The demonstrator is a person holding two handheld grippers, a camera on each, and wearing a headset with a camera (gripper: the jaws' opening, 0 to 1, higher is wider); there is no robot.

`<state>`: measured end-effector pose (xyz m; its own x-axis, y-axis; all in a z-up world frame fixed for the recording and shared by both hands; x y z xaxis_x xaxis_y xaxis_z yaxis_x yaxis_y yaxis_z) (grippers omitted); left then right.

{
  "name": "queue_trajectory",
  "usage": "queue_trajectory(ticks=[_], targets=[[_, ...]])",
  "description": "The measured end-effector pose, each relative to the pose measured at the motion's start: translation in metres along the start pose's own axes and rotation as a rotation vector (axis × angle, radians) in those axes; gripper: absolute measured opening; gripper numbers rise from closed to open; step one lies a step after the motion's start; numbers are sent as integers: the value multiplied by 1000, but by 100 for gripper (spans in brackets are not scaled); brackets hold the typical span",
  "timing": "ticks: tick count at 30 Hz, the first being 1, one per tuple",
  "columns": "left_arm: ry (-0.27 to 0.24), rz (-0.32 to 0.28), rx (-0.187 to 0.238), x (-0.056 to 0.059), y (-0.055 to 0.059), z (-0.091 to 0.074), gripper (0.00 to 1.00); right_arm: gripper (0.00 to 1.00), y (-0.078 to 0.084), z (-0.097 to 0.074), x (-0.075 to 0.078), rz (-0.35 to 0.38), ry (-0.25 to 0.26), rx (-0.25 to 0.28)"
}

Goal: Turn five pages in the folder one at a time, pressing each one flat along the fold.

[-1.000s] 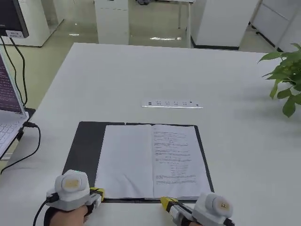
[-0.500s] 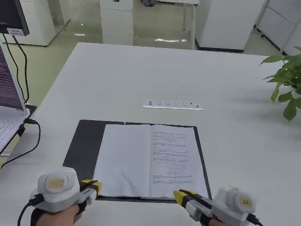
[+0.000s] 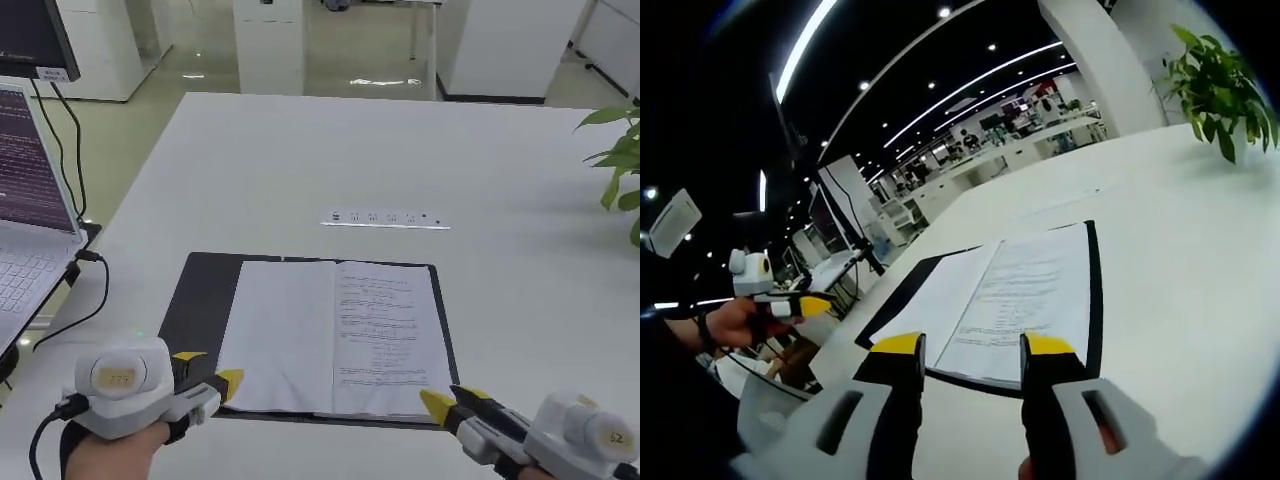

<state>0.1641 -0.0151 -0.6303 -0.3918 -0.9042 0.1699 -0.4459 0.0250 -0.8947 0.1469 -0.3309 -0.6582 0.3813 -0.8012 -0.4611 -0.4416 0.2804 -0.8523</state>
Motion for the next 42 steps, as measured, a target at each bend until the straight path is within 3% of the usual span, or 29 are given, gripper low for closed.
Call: queue_trajectory(ticks=[6, 9, 15, 17, 20, 23, 28, 32, 42], targets=[[-6, 20, 14, 0, -6, -17, 42, 44, -3, -13, -2, -90, -27, -44], [-22, 64, 16, -1, -8, -25, 46, 48, -9, -19, -6, -81, -42, -5], [-12, 85, 12, 4, -7, -39, 53, 55, -4, -29, -14, -87, -59, -12], [-2, 105, -14, 7, -2, -40, 59, 56, 0, -32, -18, -90, -63, -16], [16, 132, -32, 15, 2, -43, 66, 58, 18, -37, -23, -184, -85, -115], [26, 140, -46, 20, 4, -45, 69, 59, 24, -37, -29, -160, -96, -117], [28, 128, -41, 25, 4, -41, 67, 60, 28, -41, -33, -147, -102, -112], [55, 84, -13, 36, -2, -32, 71, 61, 25, -43, -32, -137, -104, -100], [116, 123, -32, 64, -6, -3, 74, 65, 24, -53, -21, -120, -104, -113]])
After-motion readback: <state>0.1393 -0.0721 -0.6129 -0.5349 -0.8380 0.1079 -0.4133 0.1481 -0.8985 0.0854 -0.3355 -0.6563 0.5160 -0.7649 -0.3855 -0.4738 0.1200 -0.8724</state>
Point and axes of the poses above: the centre of the closed fingertips' face, and the gripper's own axes: z roughly forward along the fingers, x roughly to its right, y roughly out of its underside, the point moved 4 cm from there along -z, roughly backward along the fingers, and after that the axes turned 8 degrees about x, right-handed, at the moved point
